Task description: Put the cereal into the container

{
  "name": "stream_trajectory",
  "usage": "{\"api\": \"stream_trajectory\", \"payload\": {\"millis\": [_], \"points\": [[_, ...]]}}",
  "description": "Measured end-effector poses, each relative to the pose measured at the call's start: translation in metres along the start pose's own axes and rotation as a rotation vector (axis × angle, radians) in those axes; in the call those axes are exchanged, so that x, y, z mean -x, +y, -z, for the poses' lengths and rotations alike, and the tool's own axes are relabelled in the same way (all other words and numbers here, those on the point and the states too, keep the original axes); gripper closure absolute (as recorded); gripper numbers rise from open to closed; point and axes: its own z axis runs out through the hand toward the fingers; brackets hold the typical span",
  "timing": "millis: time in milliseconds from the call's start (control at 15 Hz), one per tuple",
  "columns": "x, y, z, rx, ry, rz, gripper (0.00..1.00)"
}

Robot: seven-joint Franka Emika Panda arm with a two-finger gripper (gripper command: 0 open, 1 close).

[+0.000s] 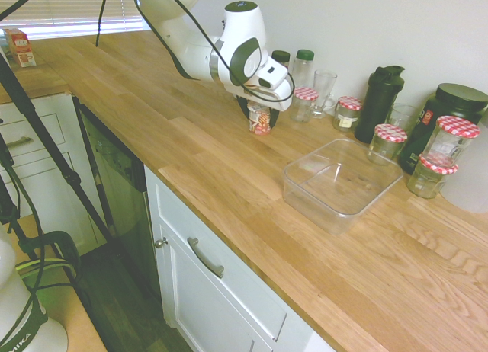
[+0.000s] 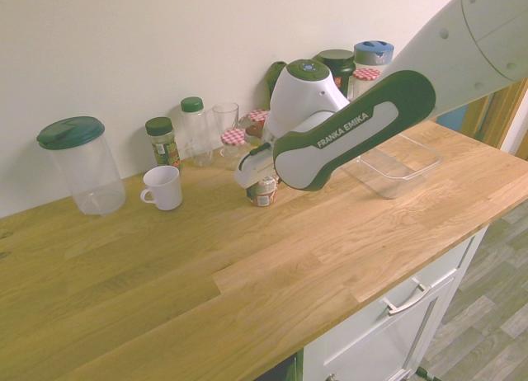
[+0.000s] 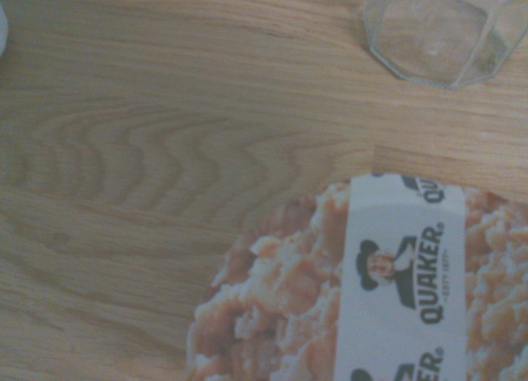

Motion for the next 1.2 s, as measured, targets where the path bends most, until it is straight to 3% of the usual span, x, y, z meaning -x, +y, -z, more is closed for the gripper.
{"api": "stream_trajectory", "payload": {"millis": [933,1200], "points": [[-0.002,-0.001,0.003,-0.039,-0.014,-0.012,1.00],[-0.005,0.014,0.031,-0.062,0.011,-0.035,1.00]]}}
